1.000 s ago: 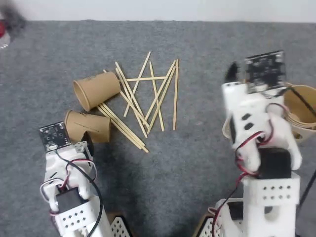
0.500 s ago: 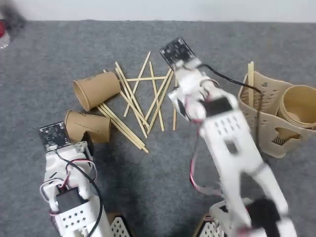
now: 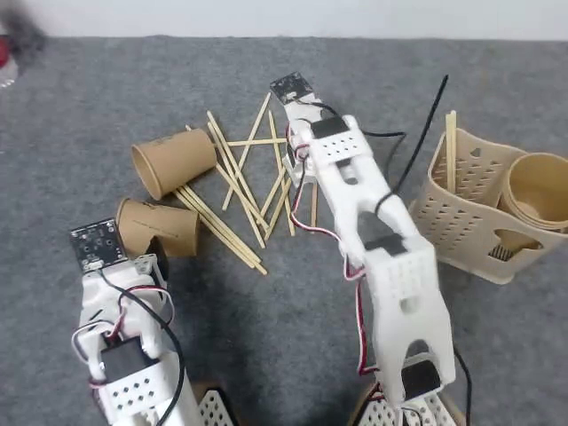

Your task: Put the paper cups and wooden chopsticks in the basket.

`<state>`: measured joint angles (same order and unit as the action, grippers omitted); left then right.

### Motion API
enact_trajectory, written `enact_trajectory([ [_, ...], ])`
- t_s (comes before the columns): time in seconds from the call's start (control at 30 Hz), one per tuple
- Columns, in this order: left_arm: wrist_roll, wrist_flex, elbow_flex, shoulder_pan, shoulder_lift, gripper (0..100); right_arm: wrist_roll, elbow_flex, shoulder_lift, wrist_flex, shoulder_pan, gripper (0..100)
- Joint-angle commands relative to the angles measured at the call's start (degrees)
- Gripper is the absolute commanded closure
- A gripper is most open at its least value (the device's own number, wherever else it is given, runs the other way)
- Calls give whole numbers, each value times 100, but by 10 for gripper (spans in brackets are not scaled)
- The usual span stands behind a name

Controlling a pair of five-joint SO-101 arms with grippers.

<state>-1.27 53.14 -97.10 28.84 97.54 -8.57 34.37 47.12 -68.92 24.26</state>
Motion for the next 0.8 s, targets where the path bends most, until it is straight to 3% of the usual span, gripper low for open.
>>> enact_trajectory([
  [0.0, -9, -35, 31, -35, 53, 775, 44, 1670, 787, -629, 22, 841],
  [0.1, -9, -35, 31, -35, 53, 775, 35, 2708, 1613, -1112, -101, 876],
  [0.2, -9, -35, 31, -35, 53, 775, -105, 3719, 2264, -1727, -171, 998],
  [0.37, -9, -35, 31, -35, 53, 775, -1319, 5477, 2782, -3081, -4, 991],
  [0.43, -9, -35, 31, -35, 53, 775, -1415, 6224, 2800, -3433, -4, 992],
  [0.77, -9, -35, 31, -35, 53, 775, -897, 6189, 426, -3415, -462, 992],
])
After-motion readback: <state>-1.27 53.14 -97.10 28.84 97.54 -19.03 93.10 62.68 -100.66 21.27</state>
